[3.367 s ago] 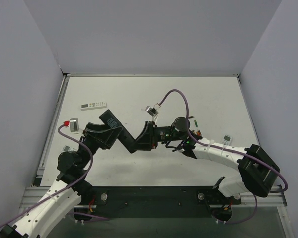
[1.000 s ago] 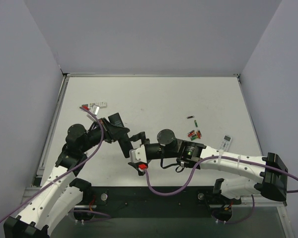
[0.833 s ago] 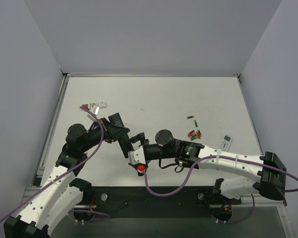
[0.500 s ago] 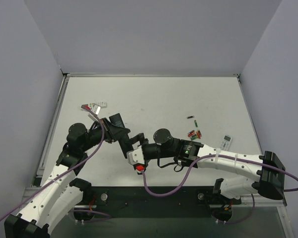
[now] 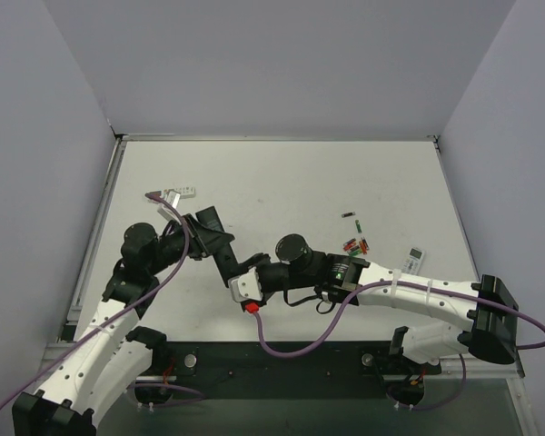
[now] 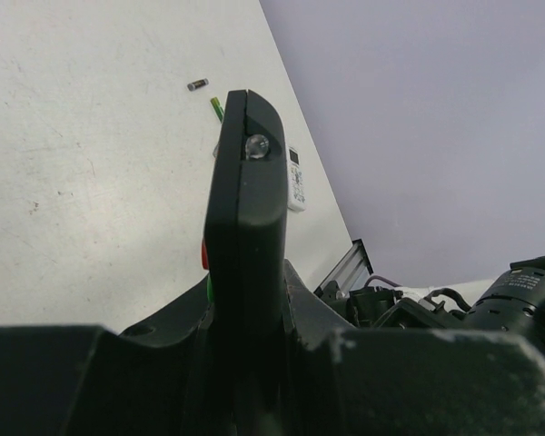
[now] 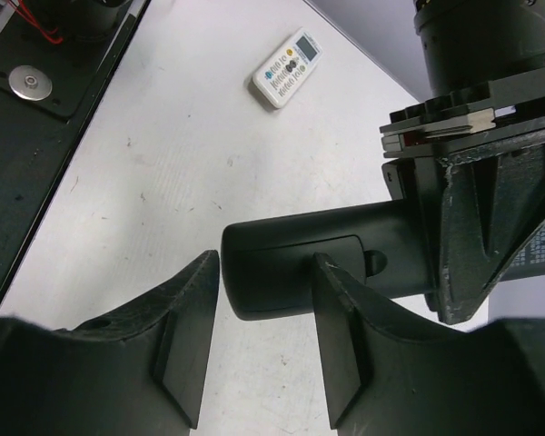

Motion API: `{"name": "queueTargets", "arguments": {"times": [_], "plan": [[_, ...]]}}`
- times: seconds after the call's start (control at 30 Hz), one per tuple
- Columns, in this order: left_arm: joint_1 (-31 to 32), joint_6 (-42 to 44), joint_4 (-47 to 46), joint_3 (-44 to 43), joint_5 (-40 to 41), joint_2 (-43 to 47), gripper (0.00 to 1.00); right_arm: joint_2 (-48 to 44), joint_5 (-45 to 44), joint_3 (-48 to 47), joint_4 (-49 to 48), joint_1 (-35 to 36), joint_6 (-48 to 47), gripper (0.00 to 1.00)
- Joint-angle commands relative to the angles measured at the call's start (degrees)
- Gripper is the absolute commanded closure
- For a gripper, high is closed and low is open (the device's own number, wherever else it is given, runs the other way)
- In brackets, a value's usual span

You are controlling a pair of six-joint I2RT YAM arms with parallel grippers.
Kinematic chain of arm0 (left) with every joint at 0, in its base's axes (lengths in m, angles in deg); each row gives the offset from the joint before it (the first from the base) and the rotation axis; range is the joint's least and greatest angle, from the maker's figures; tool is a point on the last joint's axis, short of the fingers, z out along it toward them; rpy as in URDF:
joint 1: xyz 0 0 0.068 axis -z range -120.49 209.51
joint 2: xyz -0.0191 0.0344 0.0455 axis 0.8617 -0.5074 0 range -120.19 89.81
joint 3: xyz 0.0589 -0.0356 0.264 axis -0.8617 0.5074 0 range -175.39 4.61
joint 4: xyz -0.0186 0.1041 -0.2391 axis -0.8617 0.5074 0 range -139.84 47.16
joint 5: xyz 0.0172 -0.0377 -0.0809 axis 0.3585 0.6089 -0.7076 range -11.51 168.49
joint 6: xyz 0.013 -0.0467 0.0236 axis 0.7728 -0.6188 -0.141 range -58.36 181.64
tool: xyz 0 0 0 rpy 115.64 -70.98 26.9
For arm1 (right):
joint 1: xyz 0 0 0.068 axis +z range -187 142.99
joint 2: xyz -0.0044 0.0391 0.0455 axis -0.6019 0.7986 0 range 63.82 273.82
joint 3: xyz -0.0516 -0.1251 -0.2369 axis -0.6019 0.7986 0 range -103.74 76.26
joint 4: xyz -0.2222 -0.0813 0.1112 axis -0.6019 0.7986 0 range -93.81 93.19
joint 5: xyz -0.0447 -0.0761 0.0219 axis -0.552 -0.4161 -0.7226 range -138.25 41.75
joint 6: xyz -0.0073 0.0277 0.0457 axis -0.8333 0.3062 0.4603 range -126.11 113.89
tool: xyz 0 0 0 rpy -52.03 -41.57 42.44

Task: Load the batteries into the remote control
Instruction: Remove the battery cover from the remote control.

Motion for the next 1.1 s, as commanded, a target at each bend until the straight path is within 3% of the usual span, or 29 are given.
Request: {"name": "queueTargets", "arguments": {"times": [0.0, 0.13, 0.23, 0.33, 0.47, 1.07], "plan": [[-0.59, -2.09, -5.81, -2.61, -0.42, 0.27, 1.0, 0.12, 1.77, 0.49, 4.58, 0.52, 0.82, 0.61], [-0.59, -0.68, -5.9, -2.17, -1.29, -0.61, 1.0, -0.32, 1.69, 0.93, 3.27, 0.52, 1.43, 0.57], [-0.51, 0.72, -5.29, -1.82, -1.3, -0.43, 1.0, -1.54, 1.08, 1.72, 0.2, 0.43, 2.22, 0.39], [-0.51, 2.66, -2.91, -1.91, -0.86, 0.27, 1.0, -2.86, -0.07, 1.99, -2.44, 0.43, 2.22, 0.28], [-0.42, 3.45, -1.59, -1.91, -0.86, 0.97, 1.0, -2.96, -0.95, 1.29, -3.06, 0.35, 1.26, 0.22], [1.25, 3.1, -2.03, -2.43, -0.95, 0.97, 1.0, 0.82, -0.86, -1.53, -4.38, 0.43, -0.33, 0.21]]}}
